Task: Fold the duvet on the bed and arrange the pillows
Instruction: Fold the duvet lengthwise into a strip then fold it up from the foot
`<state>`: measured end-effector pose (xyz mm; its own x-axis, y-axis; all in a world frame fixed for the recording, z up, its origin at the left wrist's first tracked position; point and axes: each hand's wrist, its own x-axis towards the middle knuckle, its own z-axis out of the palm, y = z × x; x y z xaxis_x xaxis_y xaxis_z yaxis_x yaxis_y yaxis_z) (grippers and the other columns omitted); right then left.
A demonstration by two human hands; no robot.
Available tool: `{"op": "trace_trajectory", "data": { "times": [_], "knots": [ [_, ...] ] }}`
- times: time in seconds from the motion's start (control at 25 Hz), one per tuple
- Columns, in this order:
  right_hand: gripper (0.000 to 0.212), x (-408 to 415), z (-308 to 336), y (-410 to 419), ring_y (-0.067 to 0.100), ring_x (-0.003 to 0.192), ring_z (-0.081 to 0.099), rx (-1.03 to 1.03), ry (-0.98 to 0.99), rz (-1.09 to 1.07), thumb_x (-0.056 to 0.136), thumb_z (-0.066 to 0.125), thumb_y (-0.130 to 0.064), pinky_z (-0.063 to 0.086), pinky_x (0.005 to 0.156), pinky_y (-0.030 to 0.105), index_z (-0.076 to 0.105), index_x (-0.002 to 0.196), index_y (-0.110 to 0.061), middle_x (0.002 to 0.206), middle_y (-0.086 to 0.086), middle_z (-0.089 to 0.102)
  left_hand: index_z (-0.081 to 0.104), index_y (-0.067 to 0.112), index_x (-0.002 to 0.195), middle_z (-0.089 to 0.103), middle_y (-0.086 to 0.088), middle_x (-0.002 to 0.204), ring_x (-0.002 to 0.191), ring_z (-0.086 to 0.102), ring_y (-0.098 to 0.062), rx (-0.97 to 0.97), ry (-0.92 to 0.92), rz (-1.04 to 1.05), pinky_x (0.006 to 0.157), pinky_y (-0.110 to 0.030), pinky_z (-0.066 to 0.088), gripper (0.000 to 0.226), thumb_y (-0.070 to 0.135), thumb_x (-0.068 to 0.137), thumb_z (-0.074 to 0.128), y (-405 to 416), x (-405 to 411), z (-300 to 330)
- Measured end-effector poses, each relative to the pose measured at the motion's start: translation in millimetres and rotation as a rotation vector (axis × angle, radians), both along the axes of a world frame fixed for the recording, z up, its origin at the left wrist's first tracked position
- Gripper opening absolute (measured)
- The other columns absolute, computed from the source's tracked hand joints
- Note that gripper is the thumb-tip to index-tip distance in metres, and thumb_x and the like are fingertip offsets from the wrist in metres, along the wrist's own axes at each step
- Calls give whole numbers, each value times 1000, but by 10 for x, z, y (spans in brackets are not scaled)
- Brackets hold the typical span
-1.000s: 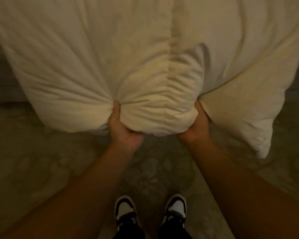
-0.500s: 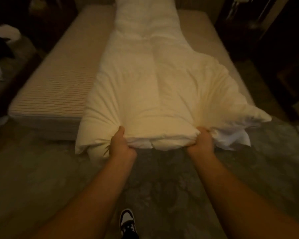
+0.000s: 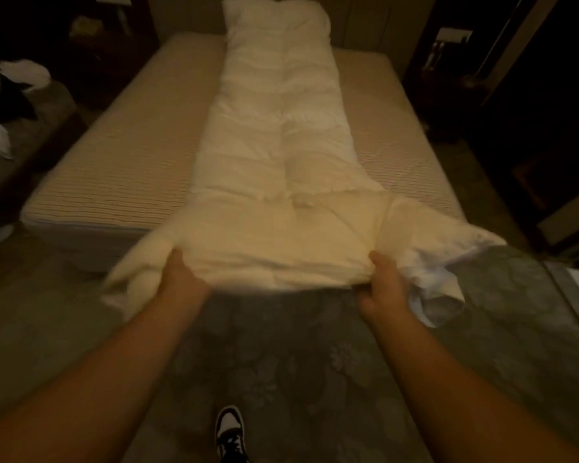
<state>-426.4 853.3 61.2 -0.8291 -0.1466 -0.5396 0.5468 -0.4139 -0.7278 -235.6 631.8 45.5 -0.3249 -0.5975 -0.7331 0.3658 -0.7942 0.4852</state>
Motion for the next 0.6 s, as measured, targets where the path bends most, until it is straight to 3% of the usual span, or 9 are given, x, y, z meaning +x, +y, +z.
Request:
{"op": "trace_trajectory", "data": {
  "times": [0.04,0.08,0.12,0.16,0.2,0.24,0.36,0.48,0.6],
  "knots": [
    [54,-33,28,-26,32,98,67,23,-2,-13,71,74,-12,56,83,52,59,122,-12,113,12,68,53,34,122,47,-24,139,146,11,-36,-153,-250,-84,73,7,1,49,17,80,73,-167,-55,33],
    [42,-63,-3,-48,31,94,67,66,-12,-22,77,71,-9,57,80,52,60,117,-14,107,11,68,55,38,109,45,-27,139,141,19,-49,-266,-402,-78,59,2,-9,50,9,75,76,-239,-91,70],
    [37,-47,-48,-47,30,91,66,149,-26,-34,77,70,-12,57,79,52,60,112,-14,104,11,68,59,27,106,45,-30,139,136,29,-52,-268,-487,-160,75,-5,-28,45,14,70,81,-211,-100,88],
    [40,-23,-109,-38,31,92,65,262,-42,-42,71,71,-20,56,82,53,62,110,-15,107,12,67,59,12,118,45,-31,138,130,40,-50,-170,-498,-130,113,-29,-20,65,28,61,86,-231,-56,-21],
    [50,-25,-142,-52,32,96,64,403,-18,-26,62,71,-30,55,87,51,64,109,-15,112,12,67,51,1,131,45,-31,138,126,46,-47,-148,-482,-140,119,-52,15,93,38,54,87,-321,-46,-119],
    [57,-81,-148,-105,31,99,63,489,12,-16,56,70,-34,54,90,47,64,109,-14,116,10,66,41,-3,141,42,-27,142,127,46,-45,-132,-439,-96,109,-54,34,102,42,58,82,-386,-59,-99],
    [49,-363,132,-459,29,98,60,565,8,-32,71,71,-20,52,85,40,62,118,-10,113,6,62,17,5,153,22,-15,157,138,33,-36,-15,-495,169,112,-48,31,89,42,85,61,-515,-279,212],
    [50,-782,345,-883,30,96,62,501,56,-85,74,69,-16,55,85,46,61,122,-6,113,6,62,28,7,150,35,-10,151,130,44,-31,-39,-473,251,100,-39,41,84,39,84,69,-850,-783,632],
    [58,-1184,514,-1308,35,104,62,562,181,-113,72,68,-22,54,90,50,59,127,-6,116,9,63,41,4,142,45,-13,144,124,49,-32,-123,-579,164,98,-41,41,80,44,79,71,-1190,-1219,907]
  ]
}}
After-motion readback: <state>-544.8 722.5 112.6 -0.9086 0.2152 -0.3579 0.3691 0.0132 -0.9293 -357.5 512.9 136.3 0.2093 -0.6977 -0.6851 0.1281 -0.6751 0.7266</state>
